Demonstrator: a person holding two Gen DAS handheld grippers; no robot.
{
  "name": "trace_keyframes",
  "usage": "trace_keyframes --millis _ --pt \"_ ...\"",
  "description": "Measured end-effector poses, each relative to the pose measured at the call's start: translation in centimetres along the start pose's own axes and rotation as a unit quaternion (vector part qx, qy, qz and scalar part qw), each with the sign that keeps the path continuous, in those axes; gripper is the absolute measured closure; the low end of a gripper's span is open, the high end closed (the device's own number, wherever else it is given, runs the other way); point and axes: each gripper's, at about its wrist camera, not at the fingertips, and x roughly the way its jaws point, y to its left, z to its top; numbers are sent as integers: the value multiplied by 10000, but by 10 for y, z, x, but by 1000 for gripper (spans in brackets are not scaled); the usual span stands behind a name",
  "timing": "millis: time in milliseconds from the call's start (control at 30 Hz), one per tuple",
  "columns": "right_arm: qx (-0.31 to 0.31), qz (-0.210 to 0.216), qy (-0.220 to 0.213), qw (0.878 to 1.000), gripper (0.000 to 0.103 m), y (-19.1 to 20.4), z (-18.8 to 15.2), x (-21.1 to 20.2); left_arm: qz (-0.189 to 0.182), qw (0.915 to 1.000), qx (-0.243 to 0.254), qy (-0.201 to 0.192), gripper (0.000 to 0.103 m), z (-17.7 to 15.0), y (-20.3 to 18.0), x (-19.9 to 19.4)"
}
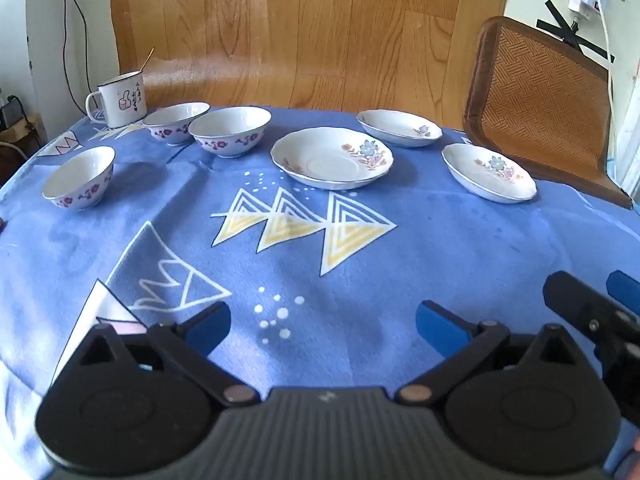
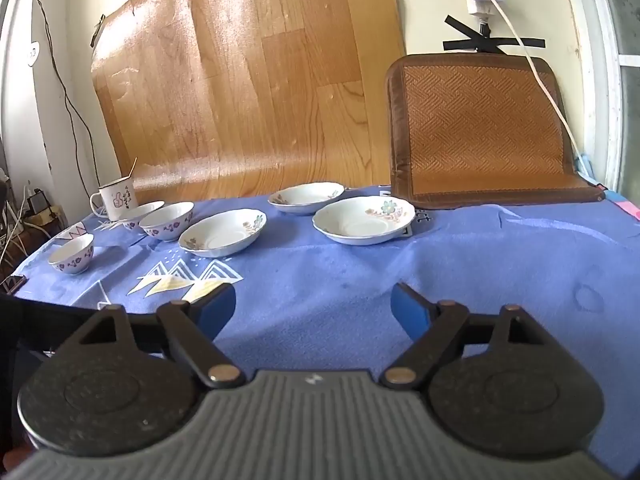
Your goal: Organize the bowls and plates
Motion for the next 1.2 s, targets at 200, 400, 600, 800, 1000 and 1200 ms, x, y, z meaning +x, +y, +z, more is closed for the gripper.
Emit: trace_keyframes --millis 200,400,600,800,1000,1200 --pt "3 -1 30 10000 16 0 0 0 165 9998 -60 99 0 1 1 1" --pt "-7 16 28 10000 16 1 -1 0 303 9995 -39 108 0 3 2 3" --pt "-13 62 48 10000 18 1 -2 1 351 9993 -27 103 0 1 1 5" --pt "-126 141 60 9998 26 2 6 2 170 9998 -106 42 3 -3 5 5" --pt "-771 244 -1073 9909 27 2 77 -16 110 9986 -231 -460 5 9 25 -20" --pt "-384 1414 -2035 9681 27 13 176 -59 771 9913 -259 -1032 0 18 69 -52"
